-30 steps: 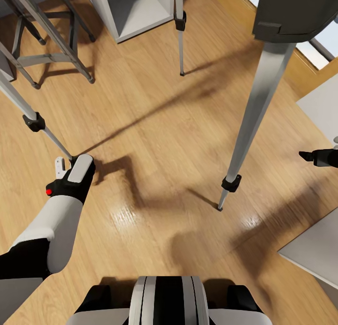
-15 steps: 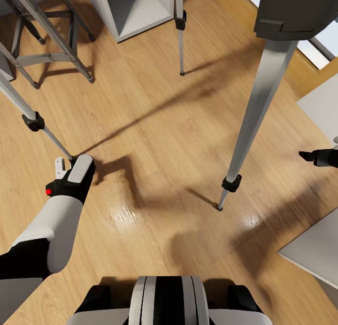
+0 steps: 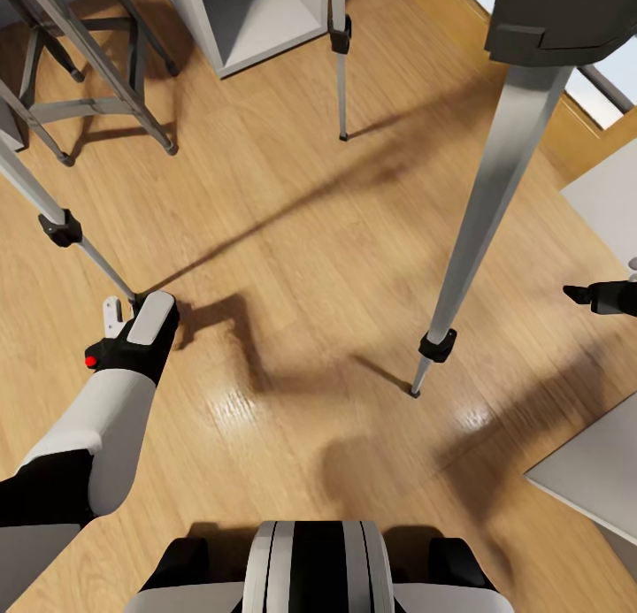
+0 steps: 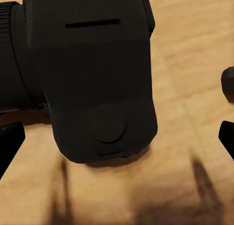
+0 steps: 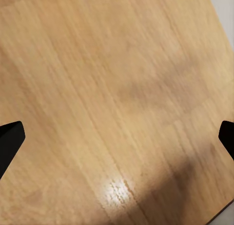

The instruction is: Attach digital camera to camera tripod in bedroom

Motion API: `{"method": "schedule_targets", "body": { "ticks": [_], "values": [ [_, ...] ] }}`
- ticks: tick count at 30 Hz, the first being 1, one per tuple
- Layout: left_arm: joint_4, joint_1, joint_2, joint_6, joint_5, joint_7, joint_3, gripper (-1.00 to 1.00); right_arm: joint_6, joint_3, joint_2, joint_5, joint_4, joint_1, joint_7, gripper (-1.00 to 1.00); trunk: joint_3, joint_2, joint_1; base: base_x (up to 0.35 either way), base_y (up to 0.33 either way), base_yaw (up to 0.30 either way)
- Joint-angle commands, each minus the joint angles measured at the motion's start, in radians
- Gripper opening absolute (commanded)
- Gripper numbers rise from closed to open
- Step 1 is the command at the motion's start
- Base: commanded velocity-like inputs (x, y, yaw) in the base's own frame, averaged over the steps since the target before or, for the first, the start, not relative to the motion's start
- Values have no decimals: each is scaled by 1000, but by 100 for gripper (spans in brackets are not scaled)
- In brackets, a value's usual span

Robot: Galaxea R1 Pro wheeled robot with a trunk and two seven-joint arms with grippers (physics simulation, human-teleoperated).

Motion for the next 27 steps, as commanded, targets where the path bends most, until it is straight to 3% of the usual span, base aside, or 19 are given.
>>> {"method": "schedule_targets", "body": {
  "ticks": [1, 27],
  "values": [
    [-1, 0, 0, -4, 6, 1, 0, 100, 4, 0, 0, 6, -1, -1, 7, 100, -1, 0, 0, 0, 0, 0],
    [0, 1, 1, -4, 6, 1, 0, 100, 4, 0, 0, 6, -1, -1, 7, 100, -1, -7, 12, 0, 0, 0]
  ]
}}
